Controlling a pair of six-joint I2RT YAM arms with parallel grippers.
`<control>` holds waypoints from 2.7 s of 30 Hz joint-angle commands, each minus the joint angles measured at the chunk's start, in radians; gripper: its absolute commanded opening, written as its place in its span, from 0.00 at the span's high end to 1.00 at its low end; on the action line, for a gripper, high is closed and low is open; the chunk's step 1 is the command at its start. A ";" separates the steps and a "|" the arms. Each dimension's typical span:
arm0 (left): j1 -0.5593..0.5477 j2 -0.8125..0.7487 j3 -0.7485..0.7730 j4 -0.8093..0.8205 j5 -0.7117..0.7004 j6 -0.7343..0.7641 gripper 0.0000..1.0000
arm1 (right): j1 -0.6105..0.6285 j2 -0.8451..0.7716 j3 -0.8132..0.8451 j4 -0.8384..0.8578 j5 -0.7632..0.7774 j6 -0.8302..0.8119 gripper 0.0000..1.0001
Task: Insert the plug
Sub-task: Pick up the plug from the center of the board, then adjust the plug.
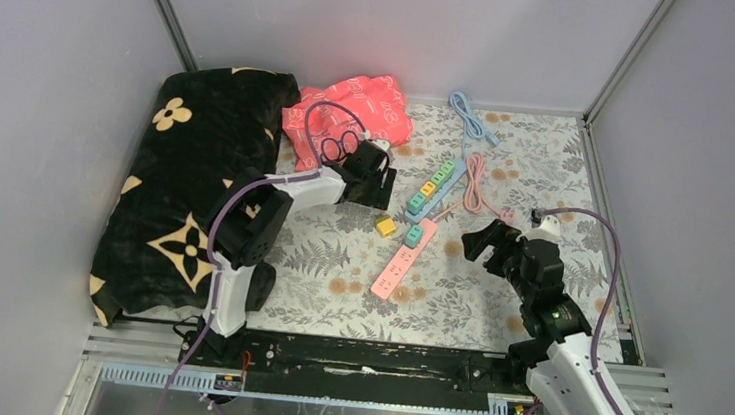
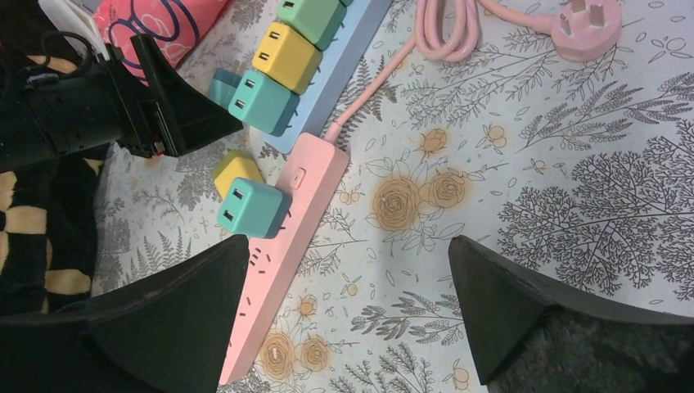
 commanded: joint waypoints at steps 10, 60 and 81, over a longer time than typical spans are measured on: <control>0.007 0.076 0.064 0.096 -0.001 0.085 0.33 | 0.004 0.040 0.003 0.060 -0.036 -0.011 0.00; -0.424 -0.639 -0.170 -0.248 -0.130 0.171 0.70 | 0.004 0.315 0.314 0.022 -0.564 0.186 0.12; -0.537 -0.653 -0.173 -0.163 -0.138 0.244 0.71 | 0.036 0.520 0.223 0.427 -0.864 0.374 0.22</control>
